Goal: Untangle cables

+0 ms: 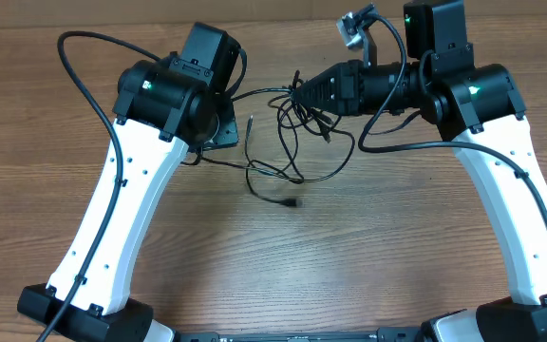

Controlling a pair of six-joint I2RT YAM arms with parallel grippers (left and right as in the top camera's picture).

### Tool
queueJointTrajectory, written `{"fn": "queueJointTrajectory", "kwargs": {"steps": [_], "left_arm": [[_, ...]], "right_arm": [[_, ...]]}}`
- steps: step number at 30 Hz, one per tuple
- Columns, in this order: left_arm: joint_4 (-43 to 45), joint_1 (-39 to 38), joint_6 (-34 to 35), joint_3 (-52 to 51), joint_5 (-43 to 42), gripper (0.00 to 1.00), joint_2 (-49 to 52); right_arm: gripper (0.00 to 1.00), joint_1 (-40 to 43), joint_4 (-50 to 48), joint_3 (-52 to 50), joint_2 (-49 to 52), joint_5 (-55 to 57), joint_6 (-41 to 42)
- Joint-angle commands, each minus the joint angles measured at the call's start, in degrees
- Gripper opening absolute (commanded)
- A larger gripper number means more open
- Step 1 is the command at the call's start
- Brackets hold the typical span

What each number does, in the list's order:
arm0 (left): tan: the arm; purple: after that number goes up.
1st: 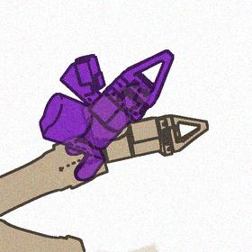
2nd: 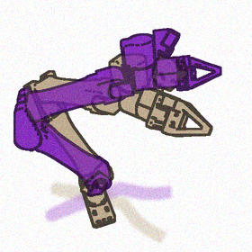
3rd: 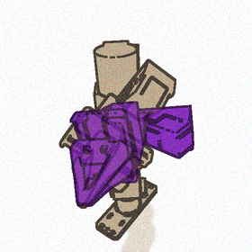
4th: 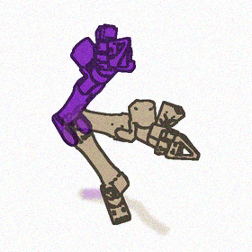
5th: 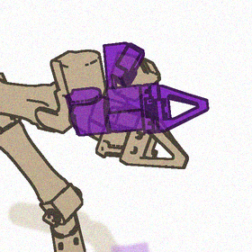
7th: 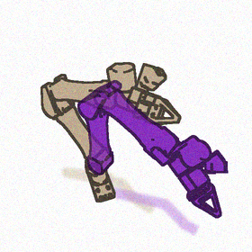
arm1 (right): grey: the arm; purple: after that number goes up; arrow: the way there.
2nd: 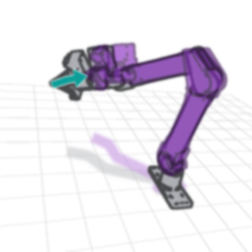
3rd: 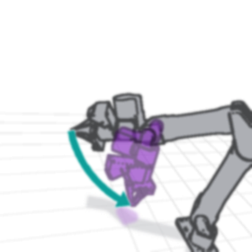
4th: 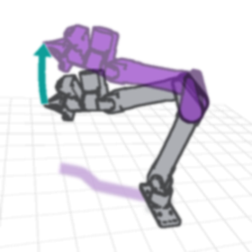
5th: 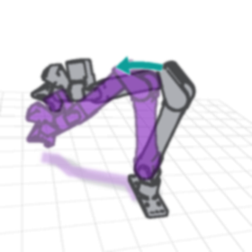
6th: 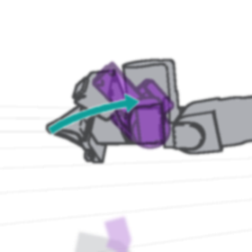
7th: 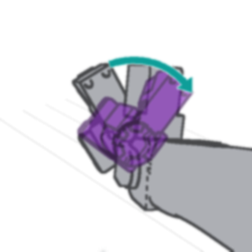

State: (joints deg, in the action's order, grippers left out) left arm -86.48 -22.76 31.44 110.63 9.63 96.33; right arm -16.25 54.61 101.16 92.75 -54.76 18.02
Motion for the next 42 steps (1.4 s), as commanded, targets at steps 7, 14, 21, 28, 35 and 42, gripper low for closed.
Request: {"fn": "queueJointTrajectory", "kwargs": {"steps": [7, 14, 21, 28, 35, 42], "left_arm": [[7.3, 0.3, -15.5, 0.5, -25.1, 0.56, 0.1], [10.1, 0.3, -20.8, 0.5, -32.1, 0.55, 0.1], [10.5, 0.3, -18.7, 0.5, -26.9, 0.71, 0.1], [10.5, 0.3, -11.4, 0.5, -22.5, 0.76, 0.5], [9.7, 0.3, -11.5, 0.4, -22.6, 0.72, 2.4], [9.2, 0.3, -14.6, 0.4, -24.4, 0.68, 5.0]], "right_arm": [[0.04, 0.2, 2.3, 1.8, -1.9, 2.1, -1.8], [0.04, 0.2, 5.6, 1.8, -1.9, 16.3, -1.3], [0.04, 0.2, 9.7, 1.4, -1.5, 27.7, 1.7], [0.04, -3.2, 11.5, 1.2, 0.4, 20.4, 1.7], [0.04, -7.9, 10.2, 1.2, 1.8, 19.7, 1.7], [0.04, -8.2, 9.6, 1.2, 1.8, 17.3, 1.8]]}}
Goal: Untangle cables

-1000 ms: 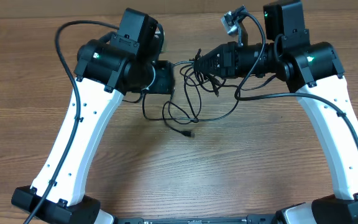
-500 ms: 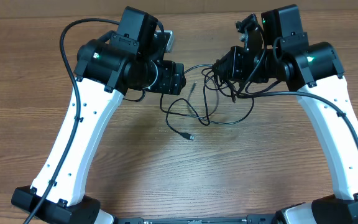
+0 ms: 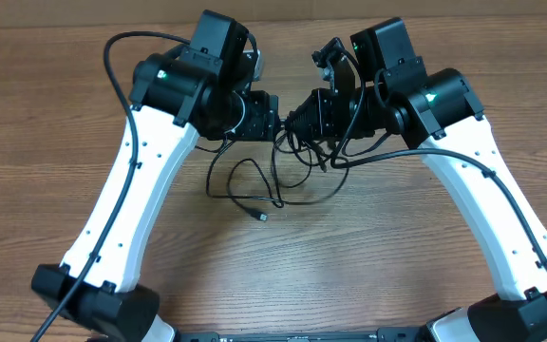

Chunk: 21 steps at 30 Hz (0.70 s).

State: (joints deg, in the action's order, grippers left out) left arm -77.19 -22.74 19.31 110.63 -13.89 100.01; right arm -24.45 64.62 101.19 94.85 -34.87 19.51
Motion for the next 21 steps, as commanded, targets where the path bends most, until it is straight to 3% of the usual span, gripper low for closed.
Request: {"fn": "queueJointTrajectory", "kwargs": {"steps": [1, 6, 12, 14, 21], "left_arm": [[0.0, 0.2, -4.0, 0.4, -1.7, 0.67, 1.6], [0.5, 0.3, -7.8, 0.4, -3.8, 0.64, 2.9], [1.0, 0.3, -7.8, 0.4, -4.1, 0.15, 5.2], [1.0, 0.3, -7.7, 0.4, -3.9, 0.04, 5.5], [0.5, 0.3, -7.1, 0.4, -1.8, 0.04, 5.5]], "right_arm": [[0.04, 0.0, -0.4, 1.2, -0.3, -2.6, 0.3], [0.04, 0.0, -0.9, 1.2, -0.3, -2.9, 0.3], [0.05, 0.1, -1.1, 1.2, -0.3, -3.6, 0.2], [0.05, 0.1, -1.1, 1.2, -0.3, -1.7, 0.2], [0.08, 0.1, -0.4, 1.2, -0.3, 7.1, 0.3]]}}
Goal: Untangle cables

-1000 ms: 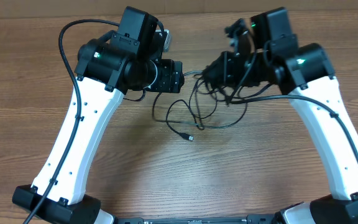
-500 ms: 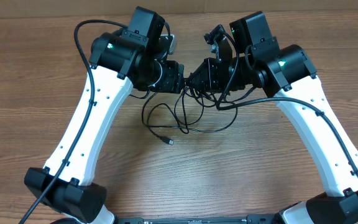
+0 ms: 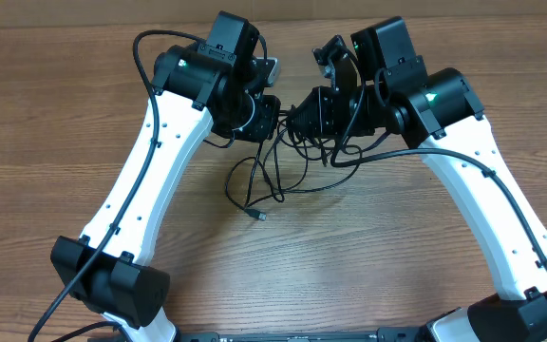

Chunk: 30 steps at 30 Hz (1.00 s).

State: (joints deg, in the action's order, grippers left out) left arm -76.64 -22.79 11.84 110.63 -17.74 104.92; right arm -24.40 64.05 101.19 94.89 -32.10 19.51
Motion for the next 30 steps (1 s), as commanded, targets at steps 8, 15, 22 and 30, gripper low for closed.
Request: {"fn": "queueJointTrajectory", "kwargs": {"steps": [8, 15, 22, 30], "left_arm": [[-2.6, 0.4, 6.8, 0.4, 10.8, 0.04, 0.6], [-0.5, 0.3, 2.9, 0.4, 4.2, 0.04, 0.6], [1.7, 1.0, 2.8, 0.6, -4.2, 0.04, 0.3], [1.6, 1.1, 2.2, 0.7, -6.6, 0.04, 0.3]], "right_arm": [[0.20, 1.1, 3.1, 1.2, -0.3, 22.2, 7.3], [0.45, 1.3, 4.2, 1.1, -0.2, 21.9, 7.3], [0.45, 1.3, 5.5, 0.5, 0.4, 20.7, 7.0], [0.44, 1.3, 2.4, -1.1, 3.8, 8.6, 1.0]]}}
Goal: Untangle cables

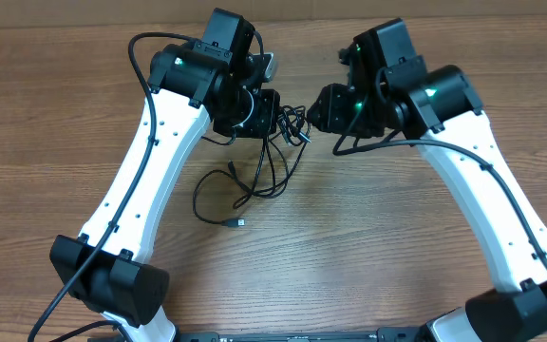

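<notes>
A tangle of thin black cables bunches between the two grippers at the back middle of the table. Its loose loops trail forward and left over the wood, ending in a small connector. My left gripper points right into the bunch and seems shut on it. My right gripper points left, its tip just right of the bunch. The dark housings hide its fingers, so I cannot see whether it holds a strand.
The wooden table stretches in front of the cables. The two white arms slant in from the front corners. Each arm's own black lead hangs by it, the right one looping under the right wrist.
The right gripper has drawn back to the right, away from the bunch. The loose loops and the connector now lie further left, and the loop that reached right under the right gripper is gone.
At first the right gripper held the tangle at the back while the left gripper sat apart at the left. Then the left gripper stood tip to tip with the right at the bunch. Now the bunch sits at the left gripper and the loops lie left.
</notes>
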Controlling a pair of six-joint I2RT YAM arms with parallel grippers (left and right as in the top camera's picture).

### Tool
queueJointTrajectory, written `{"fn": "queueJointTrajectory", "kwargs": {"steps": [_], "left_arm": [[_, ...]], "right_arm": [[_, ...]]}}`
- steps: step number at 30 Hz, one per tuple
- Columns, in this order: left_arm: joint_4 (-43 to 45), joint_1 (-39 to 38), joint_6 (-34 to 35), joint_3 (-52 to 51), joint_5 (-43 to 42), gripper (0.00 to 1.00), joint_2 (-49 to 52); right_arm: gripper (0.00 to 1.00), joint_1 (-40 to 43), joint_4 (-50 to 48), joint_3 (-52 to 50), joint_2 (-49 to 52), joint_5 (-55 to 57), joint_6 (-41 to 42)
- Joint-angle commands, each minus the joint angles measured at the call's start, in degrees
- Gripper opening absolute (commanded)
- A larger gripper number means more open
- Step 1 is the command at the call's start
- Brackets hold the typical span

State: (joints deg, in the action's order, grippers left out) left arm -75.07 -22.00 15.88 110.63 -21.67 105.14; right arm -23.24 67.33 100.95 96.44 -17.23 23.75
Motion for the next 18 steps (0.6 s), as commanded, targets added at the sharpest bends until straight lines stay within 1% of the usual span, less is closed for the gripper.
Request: {"fn": "queueJointTrajectory", "kwargs": {"steps": [1, 2, 6, 10, 11, 13, 15, 17, 18], "left_arm": [[-0.1, 0.3, -1.8, 0.7, -2.6, 0.04, 0.0], [-0.1, 0.3, -1.8, 0.7, -2.7, 0.04, 0.0], [0.0, 0.2, -4.5, 0.7, -6.6, 0.04, 0.0], [0.2, 0.2, -5.0, 0.7, -6.9, 0.04, 0.0], [0.2, 0.3, -5.0, 0.7, -6.9, 0.04, 0.0], [0.1, 0.3, -5.2, 0.7, -6.9, 0.04, 0.0], [0.0, 0.3, -5.2, 0.7, -6.1, 0.04, 0.0], [-0.4, 0.3, -5.0, 0.7, -3.1, 0.04, 0.1], [-1.0, 0.3, -4.2, 0.7, -0.3, 0.04, 0.1]], "right_arm": [[0.43, 0.1, -1.3, -0.9, 2.8, -6.9, -3.3], [0.43, 0.1, -1.3, -0.9, 3.3, -6.9, -3.2], [0.29, 0.1, -1.5, -1.2, 5.4, -6.9, -3.3], [0.26, 0.1, -1.7, -1.4, 7.2, -6.9, -3.3], [0.24, 0.1, -1.7, -1.4, 7.2, -6.9, -3.3], [0.17, 0.1, -2.2, -1.4, 7.3, -6.9, -3.3], [0.04, 0.1, -2.6, -1.4, 7.3, -6.9, -3.2], [0.04, 0.1, -2.7, -1.4, 7.3, -6.9, -3.2], [0.04, 0.1, -2.7, -1.4, 7.3, -6.9, -3.1]]}}
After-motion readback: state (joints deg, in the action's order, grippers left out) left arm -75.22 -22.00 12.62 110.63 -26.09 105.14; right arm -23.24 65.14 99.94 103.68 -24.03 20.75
